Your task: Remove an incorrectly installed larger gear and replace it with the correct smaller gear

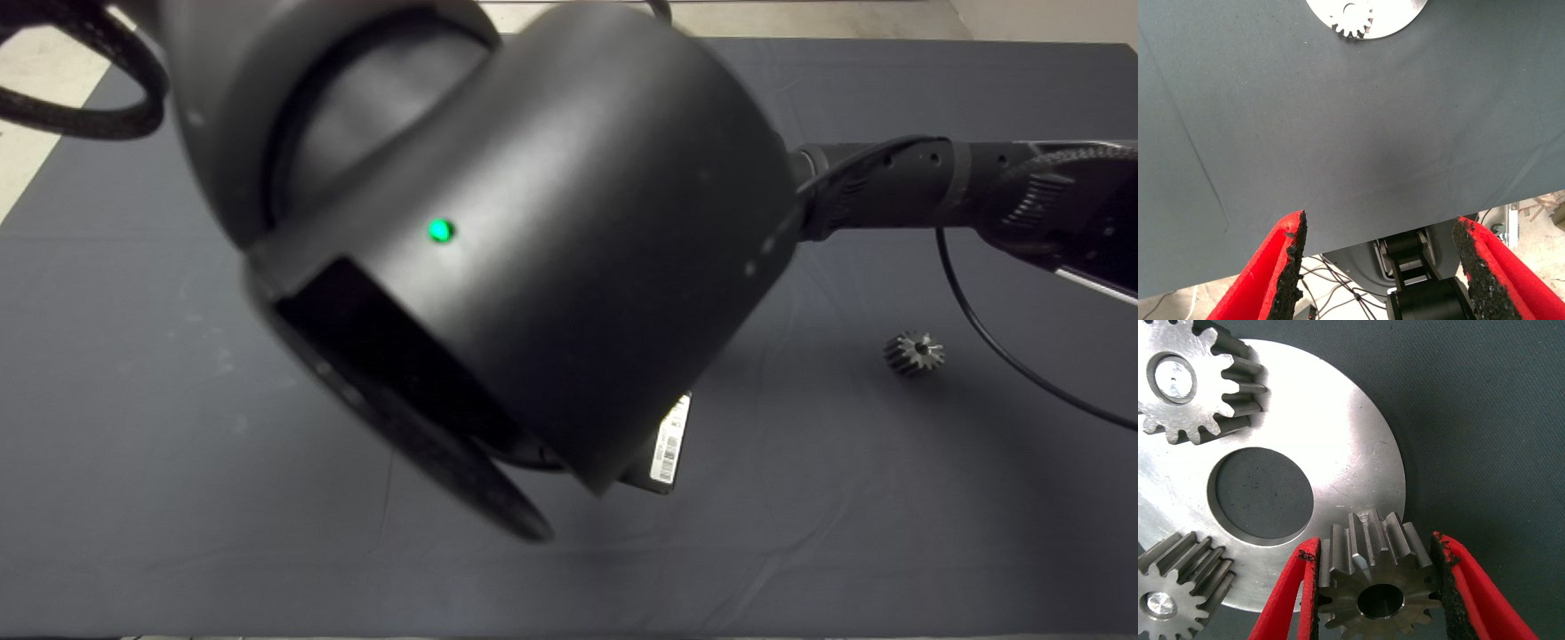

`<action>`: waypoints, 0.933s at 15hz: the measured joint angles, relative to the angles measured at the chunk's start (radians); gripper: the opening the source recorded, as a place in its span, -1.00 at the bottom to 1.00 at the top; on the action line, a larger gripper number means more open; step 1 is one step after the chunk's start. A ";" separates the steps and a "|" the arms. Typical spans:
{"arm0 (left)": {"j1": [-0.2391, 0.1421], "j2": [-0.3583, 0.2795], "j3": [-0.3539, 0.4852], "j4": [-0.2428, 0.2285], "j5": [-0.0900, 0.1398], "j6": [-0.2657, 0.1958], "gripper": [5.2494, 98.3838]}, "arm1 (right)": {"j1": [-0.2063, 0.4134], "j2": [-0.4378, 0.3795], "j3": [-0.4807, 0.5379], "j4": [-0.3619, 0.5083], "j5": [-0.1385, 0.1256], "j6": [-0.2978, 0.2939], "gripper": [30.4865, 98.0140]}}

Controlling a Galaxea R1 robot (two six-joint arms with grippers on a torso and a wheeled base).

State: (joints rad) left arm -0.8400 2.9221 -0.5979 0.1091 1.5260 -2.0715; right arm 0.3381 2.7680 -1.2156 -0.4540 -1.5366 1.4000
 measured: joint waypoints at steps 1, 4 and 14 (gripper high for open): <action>0.000 0.000 0.000 0.000 0.000 -0.001 0.06 | -0.006 0.000 -0.001 -0.005 0.001 0.000 -0.87; 0.000 0.000 0.003 0.000 0.000 -0.004 0.06 | -0.009 0.001 -0.001 -0.011 0.002 0.000 -0.87; 0.000 0.000 0.005 0.001 0.000 -0.007 0.06 | -0.013 0.006 0.000 -0.021 -0.006 0.000 -0.86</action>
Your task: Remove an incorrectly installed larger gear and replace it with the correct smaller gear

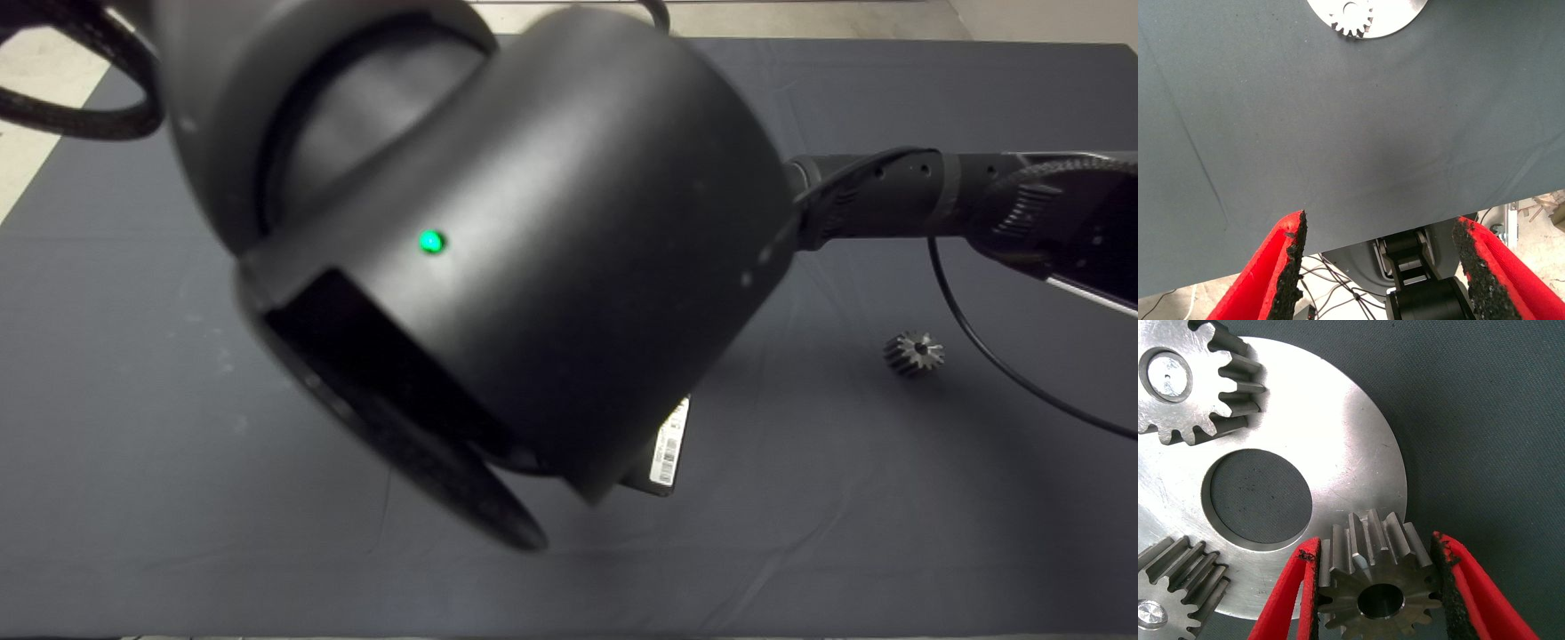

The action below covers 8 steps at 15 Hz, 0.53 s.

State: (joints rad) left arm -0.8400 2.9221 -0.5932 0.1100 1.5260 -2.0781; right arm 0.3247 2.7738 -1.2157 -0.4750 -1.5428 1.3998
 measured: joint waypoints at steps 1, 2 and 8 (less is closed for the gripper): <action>0.000 0.000 0.000 0.000 0.000 0.000 0.06 | 0.000 0.000 0.000 0.000 -0.001 0.000 -0.86; 0.000 0.000 0.000 0.000 0.000 0.000 0.06 | 0.000 0.000 0.000 -0.001 -0.001 0.000 -0.86; 0.000 0.000 0.000 0.001 0.000 0.000 0.06 | -0.001 0.001 0.000 -0.003 -0.001 0.000 -0.85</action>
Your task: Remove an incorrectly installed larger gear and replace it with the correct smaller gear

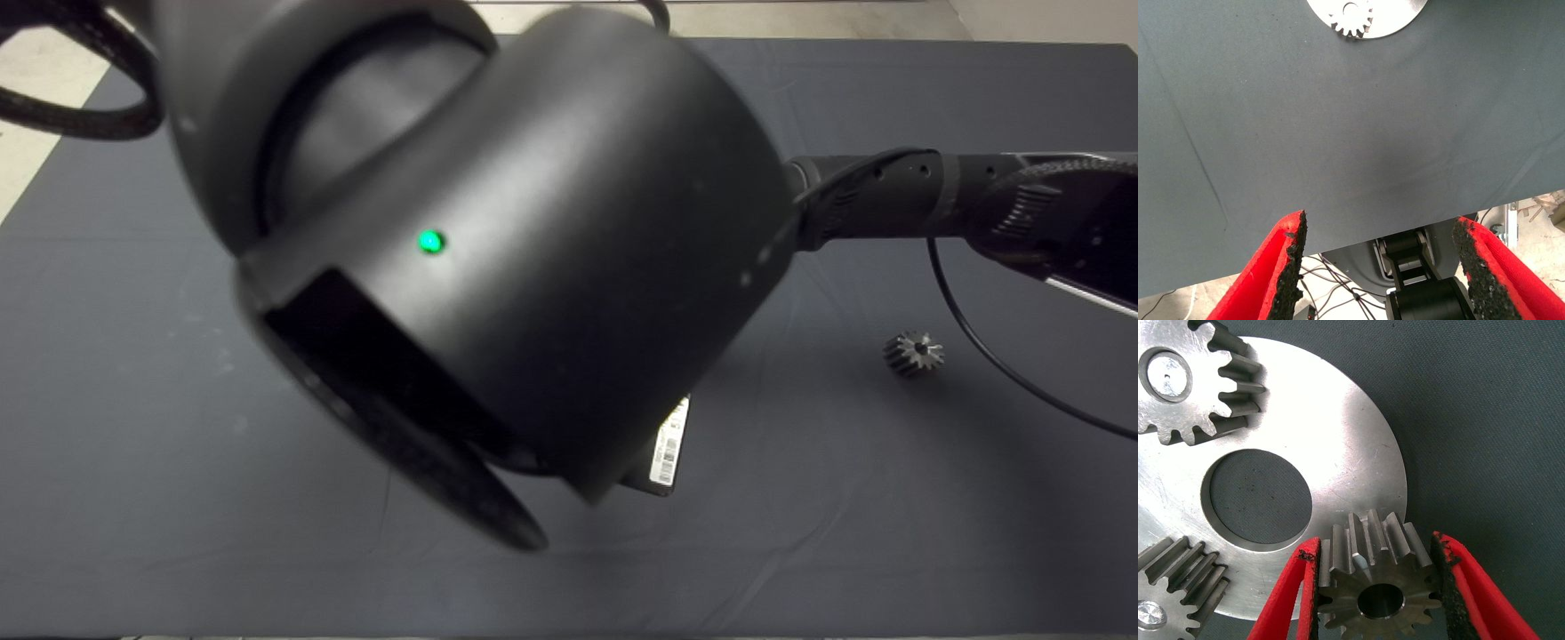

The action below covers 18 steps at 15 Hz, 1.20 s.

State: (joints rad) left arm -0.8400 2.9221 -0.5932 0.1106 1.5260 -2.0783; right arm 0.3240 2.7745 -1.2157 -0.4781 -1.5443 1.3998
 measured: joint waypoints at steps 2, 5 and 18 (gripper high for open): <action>0.000 0.000 0.000 0.001 0.000 0.000 0.06 | 0.000 0.001 0.000 -0.001 -0.001 0.000 -0.84; 0.000 0.000 0.000 0.002 0.000 0.000 0.06 | 0.000 0.001 0.000 -0.001 -0.001 0.000 -0.77; 0.000 0.000 0.000 0.002 0.000 0.000 0.06 | -0.038 0.001 0.001 -0.008 0.010 -0.001 -0.25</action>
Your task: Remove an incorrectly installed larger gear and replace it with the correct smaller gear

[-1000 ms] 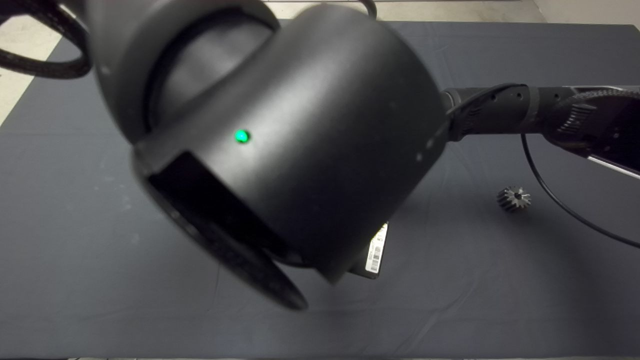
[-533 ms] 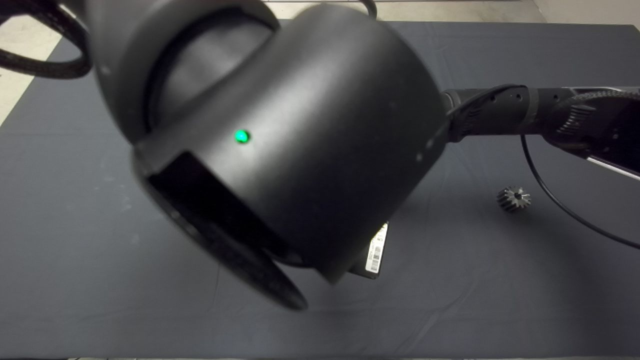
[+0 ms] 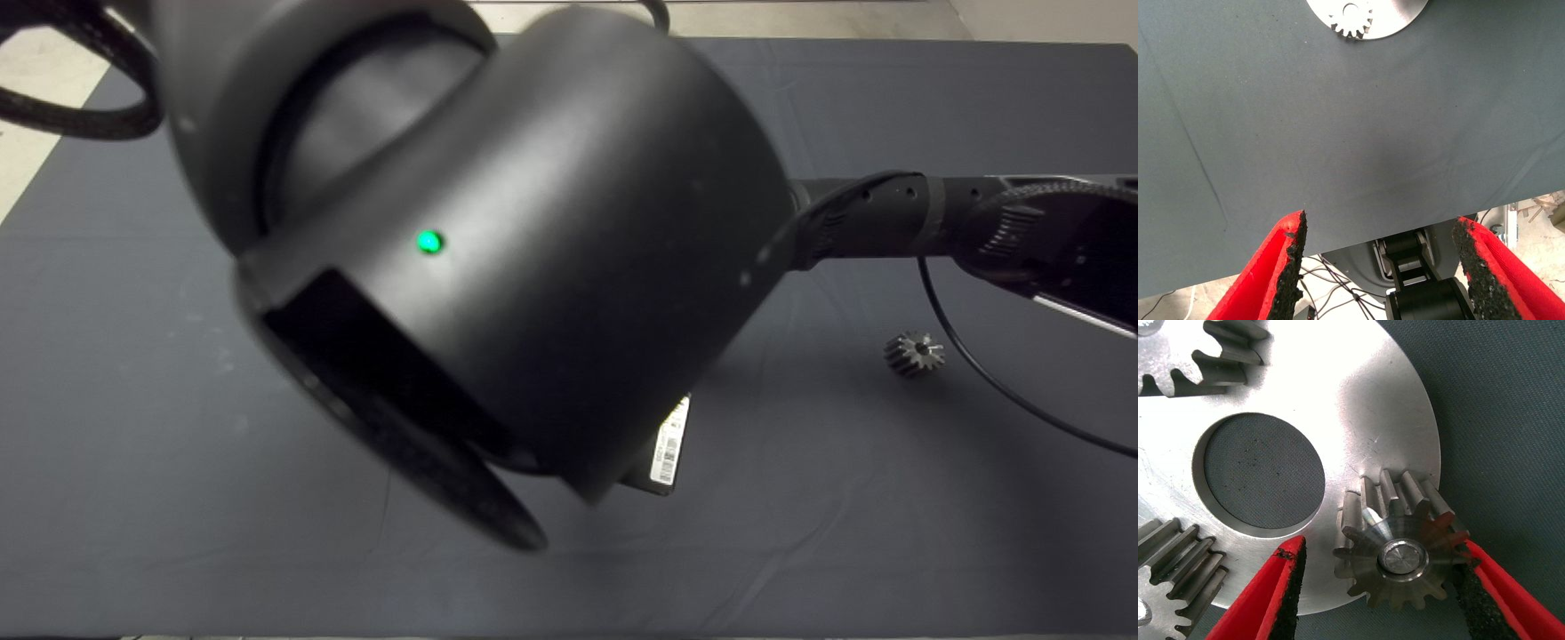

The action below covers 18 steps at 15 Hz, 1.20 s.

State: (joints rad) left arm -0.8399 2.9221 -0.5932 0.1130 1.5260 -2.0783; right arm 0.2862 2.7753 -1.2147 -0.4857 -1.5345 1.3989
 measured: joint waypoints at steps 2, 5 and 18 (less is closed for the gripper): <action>0.000 0.000 0.000 0.000 0.000 0.000 0.06 | 0.012 -0.010 0.028 0.002 0.001 0.001 -0.13; 0.000 -0.005 0.000 0.000 0.000 0.000 0.06 | 0.156 -0.034 0.119 0.017 0.001 0.018 0.00; 0.000 -0.019 0.080 0.000 0.000 -0.035 0.06 | 0.690 -0.564 0.874 0.311 0.003 0.295 0.29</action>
State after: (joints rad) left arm -0.8400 2.9032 -0.5132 0.1126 1.5260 -2.1134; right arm 0.9765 2.2118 -0.3405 -0.1744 -1.5317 1.6943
